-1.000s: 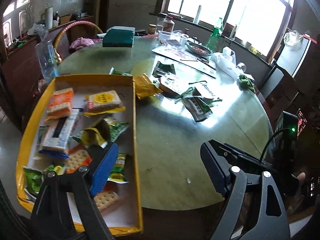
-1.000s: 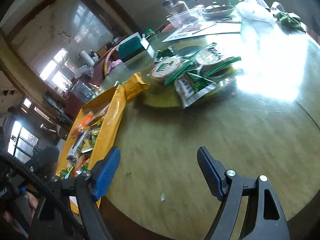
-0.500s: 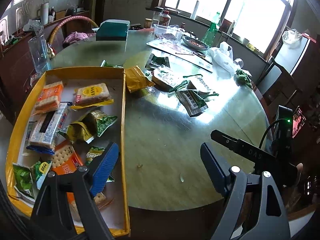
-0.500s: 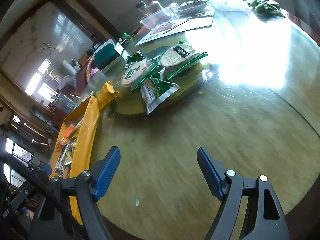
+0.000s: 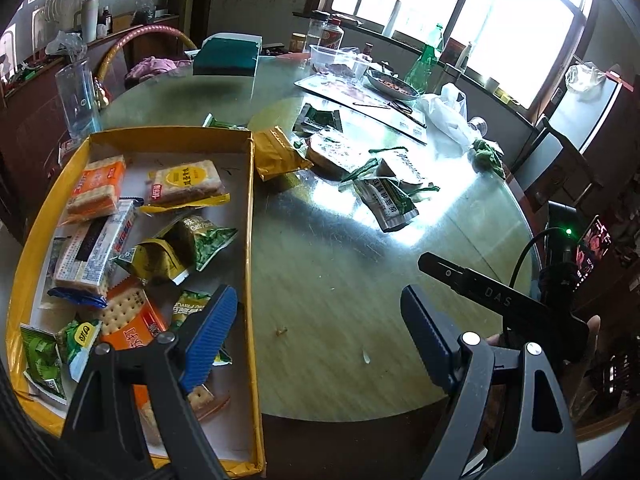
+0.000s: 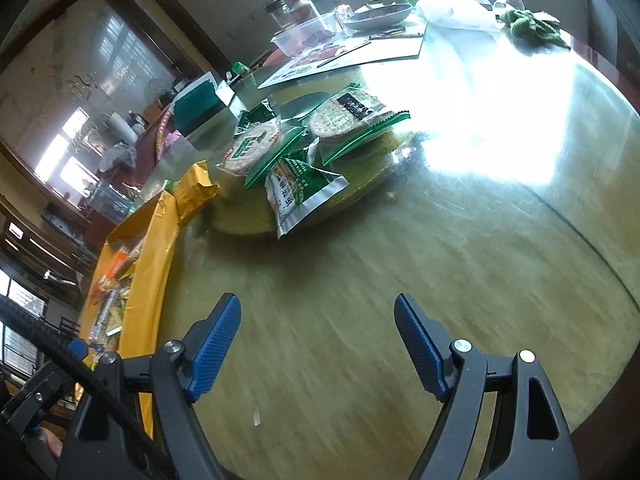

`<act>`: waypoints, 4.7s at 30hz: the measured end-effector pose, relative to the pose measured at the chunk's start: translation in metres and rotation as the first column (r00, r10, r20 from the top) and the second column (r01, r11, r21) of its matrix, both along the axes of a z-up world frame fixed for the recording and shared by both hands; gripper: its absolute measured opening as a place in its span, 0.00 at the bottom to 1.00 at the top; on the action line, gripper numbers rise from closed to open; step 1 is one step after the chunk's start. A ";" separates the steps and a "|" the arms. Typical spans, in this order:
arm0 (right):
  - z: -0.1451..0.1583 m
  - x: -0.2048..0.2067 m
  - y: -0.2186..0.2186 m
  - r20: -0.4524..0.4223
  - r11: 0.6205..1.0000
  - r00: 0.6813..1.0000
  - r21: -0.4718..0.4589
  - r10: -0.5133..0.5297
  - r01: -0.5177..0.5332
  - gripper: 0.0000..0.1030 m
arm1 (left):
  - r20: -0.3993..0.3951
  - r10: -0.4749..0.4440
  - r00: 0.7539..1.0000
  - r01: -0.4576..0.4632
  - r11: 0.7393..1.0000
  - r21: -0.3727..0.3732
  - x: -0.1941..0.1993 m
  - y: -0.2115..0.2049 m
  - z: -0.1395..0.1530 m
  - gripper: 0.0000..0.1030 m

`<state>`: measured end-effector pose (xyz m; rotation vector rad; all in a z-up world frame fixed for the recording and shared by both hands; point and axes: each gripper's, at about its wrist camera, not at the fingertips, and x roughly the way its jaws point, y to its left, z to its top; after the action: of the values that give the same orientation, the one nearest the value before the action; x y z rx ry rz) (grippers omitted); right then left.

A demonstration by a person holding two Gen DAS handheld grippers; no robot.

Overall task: Organize snacks
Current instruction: 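Move both open grippers back over the table toward the remaining snacks, then grasp the small green-and-white bag with the right gripper and lift it, then grasp the gold packet with the left gripper while the right holds the green bag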

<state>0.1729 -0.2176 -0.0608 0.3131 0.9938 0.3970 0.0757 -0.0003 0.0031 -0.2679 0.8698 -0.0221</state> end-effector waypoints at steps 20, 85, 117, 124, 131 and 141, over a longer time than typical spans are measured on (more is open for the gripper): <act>0.000 0.013 -0.001 -0.008 1.000 1.000 0.001 -0.025 0.025 0.77 | -0.006 0.002 1.000 -0.002 1.000 -0.017 0.002 0.003 -0.004 0.82; 0.000 -0.005 -0.005 0.027 0.996 0.998 -0.068 0.054 -0.052 0.21 | -0.152 -0.052 0.987 0.059 0.997 0.040 0.072 -0.012 -0.042 0.77; -0.002 -0.012 0.001 0.056 0.995 0.995 -0.069 0.082 -0.078 0.22 | -0.170 0.059 0.984 -0.070 0.996 -0.059 0.158 0.024 -0.012 0.80; -0.003 -0.011 0.001 0.058 0.995 0.994 -0.060 0.088 -0.084 0.22 | -0.244 0.178 0.953 -0.204 0.975 -0.085 0.206 0.045 -0.036 0.77; -0.003 -0.010 0.000 0.061 0.995 0.994 -0.055 0.092 -0.089 0.22 | -0.284 0.248 0.926 -0.245 0.968 0.047 0.227 0.044 -0.053 0.58; -0.003 -0.012 0.002 0.068 0.994 0.993 -0.066 0.093 -0.088 0.22 | -0.285 0.145 0.948 -0.095 0.978 0.184 0.191 0.019 -0.057 0.46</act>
<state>0.1611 -0.2154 -0.0637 0.1961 0.9511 0.4552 0.2666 0.0191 -0.0542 -0.1673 1.1466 0.2100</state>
